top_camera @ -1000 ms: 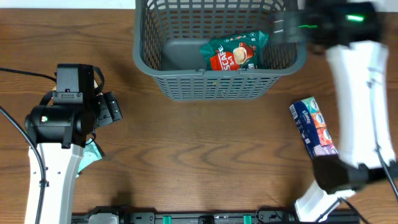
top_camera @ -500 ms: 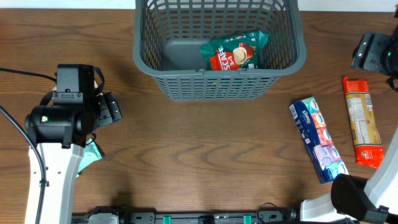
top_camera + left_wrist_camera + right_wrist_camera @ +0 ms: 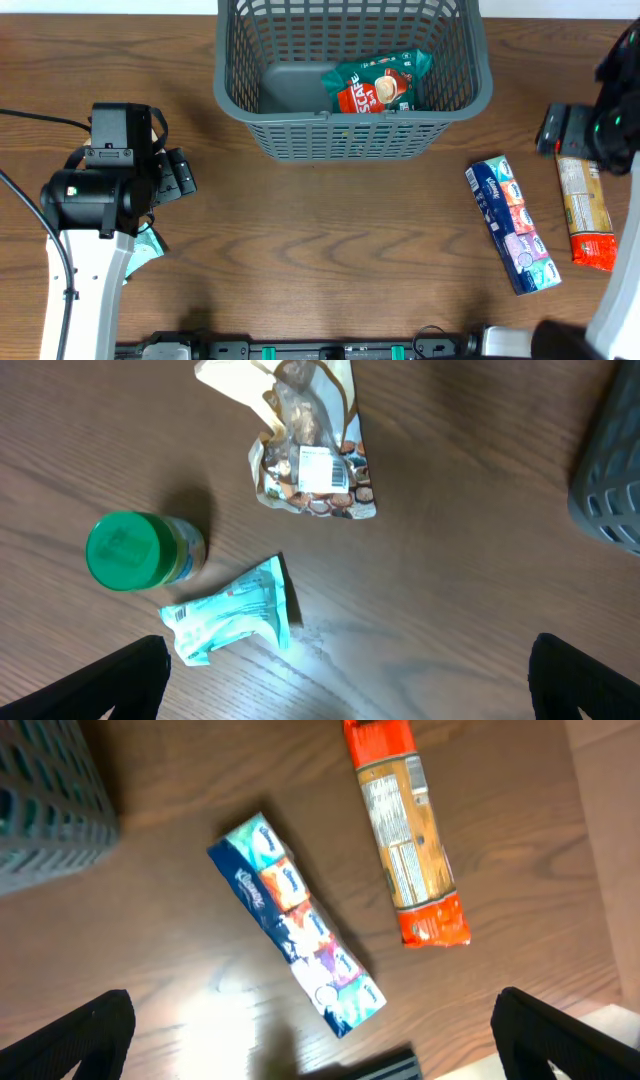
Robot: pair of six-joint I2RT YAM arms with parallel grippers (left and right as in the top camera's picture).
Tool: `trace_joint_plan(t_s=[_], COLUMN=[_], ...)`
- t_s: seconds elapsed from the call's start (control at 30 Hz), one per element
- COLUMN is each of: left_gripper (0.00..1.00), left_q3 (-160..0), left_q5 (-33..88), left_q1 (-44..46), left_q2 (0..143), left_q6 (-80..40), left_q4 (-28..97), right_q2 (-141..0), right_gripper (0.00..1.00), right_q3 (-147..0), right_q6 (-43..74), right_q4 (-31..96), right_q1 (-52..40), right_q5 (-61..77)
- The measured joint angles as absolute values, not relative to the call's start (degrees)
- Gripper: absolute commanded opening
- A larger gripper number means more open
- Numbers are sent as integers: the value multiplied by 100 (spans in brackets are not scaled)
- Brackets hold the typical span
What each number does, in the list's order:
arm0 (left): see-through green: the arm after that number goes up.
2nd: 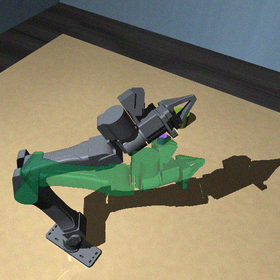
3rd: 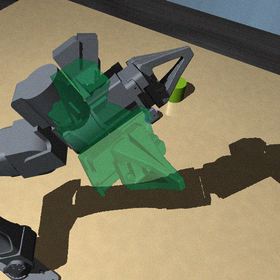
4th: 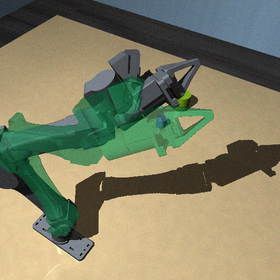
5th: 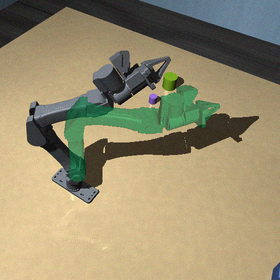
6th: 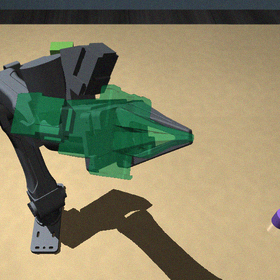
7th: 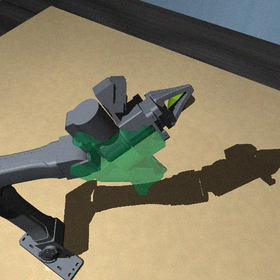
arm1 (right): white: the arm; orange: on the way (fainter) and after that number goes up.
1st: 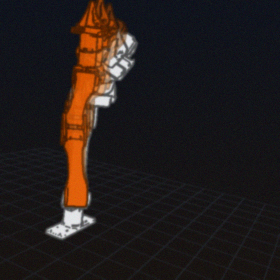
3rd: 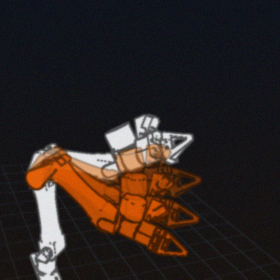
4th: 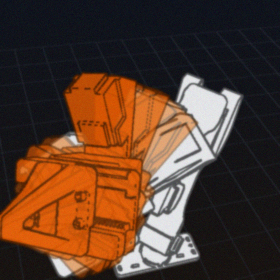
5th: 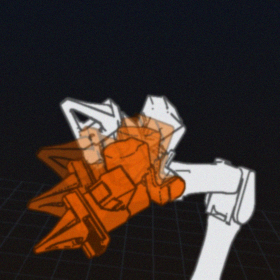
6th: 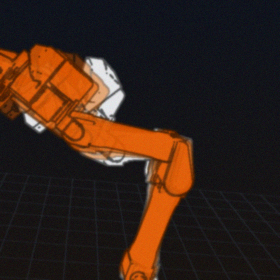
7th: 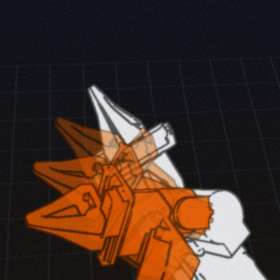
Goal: Pack container
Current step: 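Move the right gripper down to the blue Kleenex tissue pack, then close the right gripper on the Kleenex pack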
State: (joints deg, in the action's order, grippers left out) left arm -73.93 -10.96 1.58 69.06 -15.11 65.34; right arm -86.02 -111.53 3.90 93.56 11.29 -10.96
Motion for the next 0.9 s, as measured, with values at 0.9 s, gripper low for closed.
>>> trace_joint_plan(t_s=[0.9], left_gripper=[98], left_q3=[-7382], left_q5=[-1096], left_q1=[158], left_q2=[6906], left_q6=[-1511], left_q4=[6534], right_q2=[-6287], right_gripper=[99], right_q3=[-7170], right_q6=[86], right_q4=[7874], right_q1=[1129], right_q5=[-1468])
